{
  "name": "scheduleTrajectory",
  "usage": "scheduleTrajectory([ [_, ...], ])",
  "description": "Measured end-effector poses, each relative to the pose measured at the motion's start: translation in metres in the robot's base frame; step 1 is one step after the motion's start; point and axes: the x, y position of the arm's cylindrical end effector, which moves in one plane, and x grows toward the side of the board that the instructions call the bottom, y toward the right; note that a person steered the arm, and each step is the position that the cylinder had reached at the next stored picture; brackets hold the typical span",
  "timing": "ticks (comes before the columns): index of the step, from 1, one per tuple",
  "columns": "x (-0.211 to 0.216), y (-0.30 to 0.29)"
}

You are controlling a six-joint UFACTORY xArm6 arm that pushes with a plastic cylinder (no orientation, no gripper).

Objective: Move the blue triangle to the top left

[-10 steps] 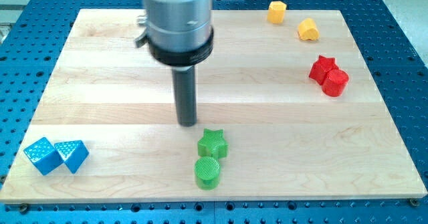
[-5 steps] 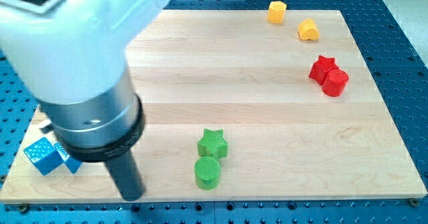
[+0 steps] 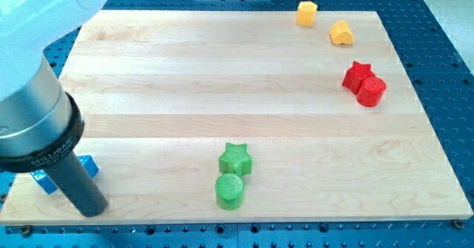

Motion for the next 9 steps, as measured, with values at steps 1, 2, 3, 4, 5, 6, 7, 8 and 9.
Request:
scheduleTrajectory([
  [1, -0.018, -0.007],
  [2, -0.007, -0.012],
  [3, -0.034, -0.028],
  [4, -0.083, -0.045],
  [5, -0.104, -0.038],
  [6, -0.099, 0.005],
  [7, -0.121, 0.019],
  [8, -0.146, 0.03],
  [9, -0.174, 0.031],
])
